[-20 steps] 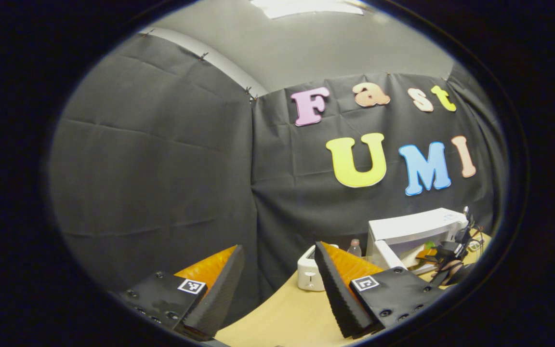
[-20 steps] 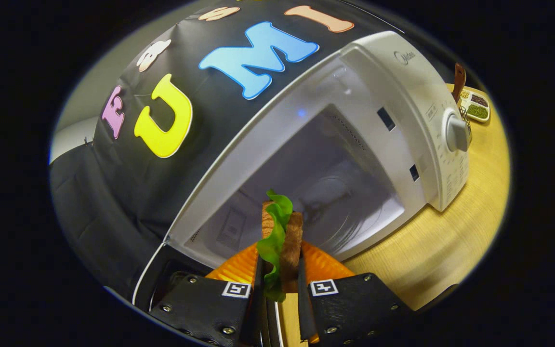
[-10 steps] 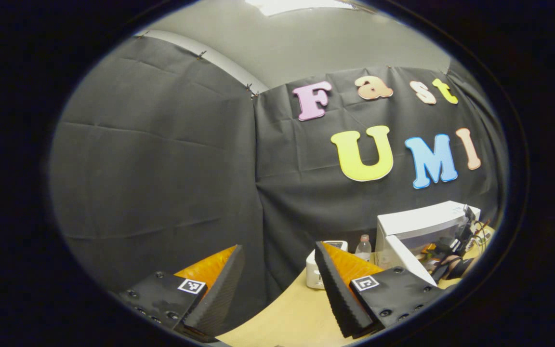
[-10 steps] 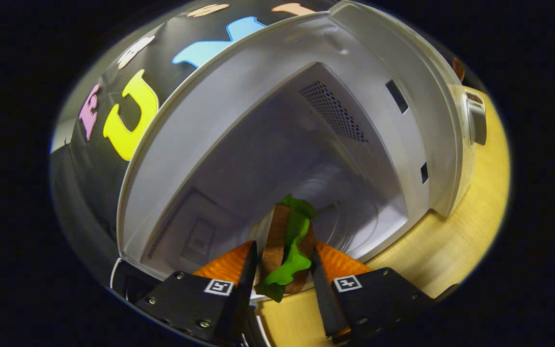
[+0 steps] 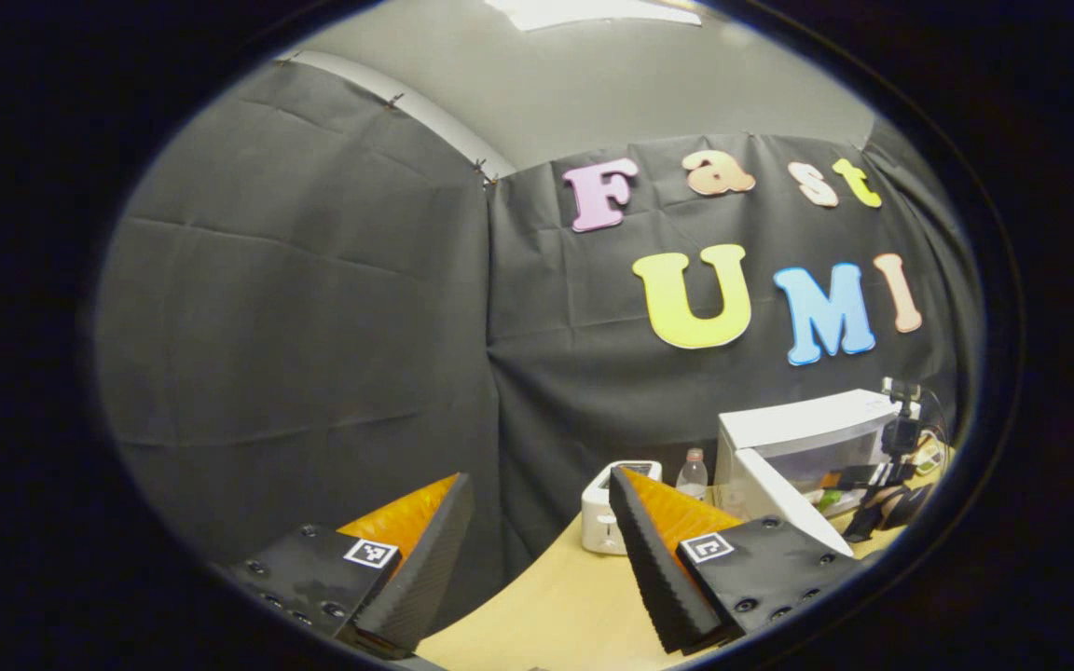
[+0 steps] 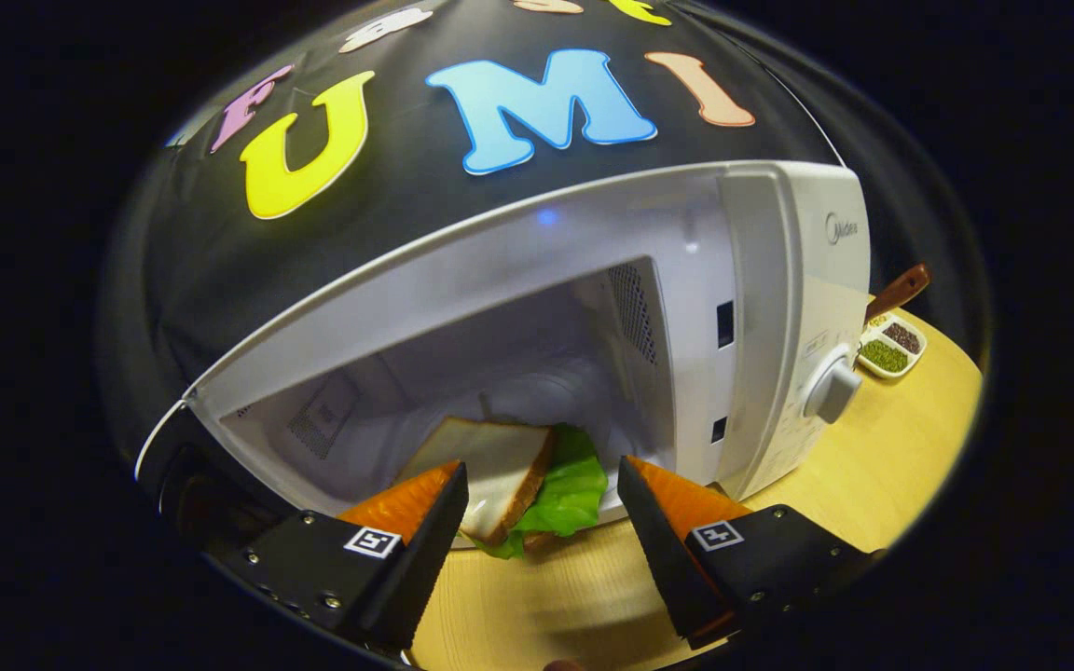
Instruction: Open the microwave oven with the left hand, put the food in, and close the microwave oven.
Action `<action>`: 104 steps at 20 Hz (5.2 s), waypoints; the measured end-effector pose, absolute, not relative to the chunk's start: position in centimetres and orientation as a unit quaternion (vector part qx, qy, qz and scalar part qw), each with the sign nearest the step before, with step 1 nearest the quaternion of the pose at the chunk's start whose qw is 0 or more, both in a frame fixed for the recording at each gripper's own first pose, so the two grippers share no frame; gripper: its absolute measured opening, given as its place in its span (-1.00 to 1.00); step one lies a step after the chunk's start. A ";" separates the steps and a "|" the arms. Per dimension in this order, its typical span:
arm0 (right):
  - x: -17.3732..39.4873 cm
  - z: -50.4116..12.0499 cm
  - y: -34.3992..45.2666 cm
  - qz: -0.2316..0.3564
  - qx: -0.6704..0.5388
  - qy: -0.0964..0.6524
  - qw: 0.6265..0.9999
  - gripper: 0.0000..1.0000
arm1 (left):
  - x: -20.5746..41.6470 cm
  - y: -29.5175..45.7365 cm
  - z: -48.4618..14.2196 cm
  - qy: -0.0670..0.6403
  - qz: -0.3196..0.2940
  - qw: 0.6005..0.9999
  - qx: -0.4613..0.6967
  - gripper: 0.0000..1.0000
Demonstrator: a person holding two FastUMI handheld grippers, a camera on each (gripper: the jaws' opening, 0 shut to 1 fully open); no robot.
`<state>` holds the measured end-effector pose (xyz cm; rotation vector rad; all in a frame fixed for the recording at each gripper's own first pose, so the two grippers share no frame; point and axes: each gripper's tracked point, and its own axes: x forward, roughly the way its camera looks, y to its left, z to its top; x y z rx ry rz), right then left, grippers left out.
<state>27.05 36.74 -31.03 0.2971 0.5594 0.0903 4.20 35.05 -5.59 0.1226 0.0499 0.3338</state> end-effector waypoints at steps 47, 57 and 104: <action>7.6 -5.3 16.8 0.104 0.067 0.047 0.991 0.95 | 3.7 11.9 -23.2 0.167 -0.014 0.986 -0.014 -0.92; 7.9 -6.4 13.0 0.113 0.049 0.055 0.991 0.95 | 7.5 3.2 -21.9 0.155 -0.064 0.986 -0.007 -0.92; 10.1 -9.5 8.5 0.164 0.047 0.088 0.981 0.96 | 28.6 -10.9 -22.7 0.199 -0.068 0.977 -0.027 -0.84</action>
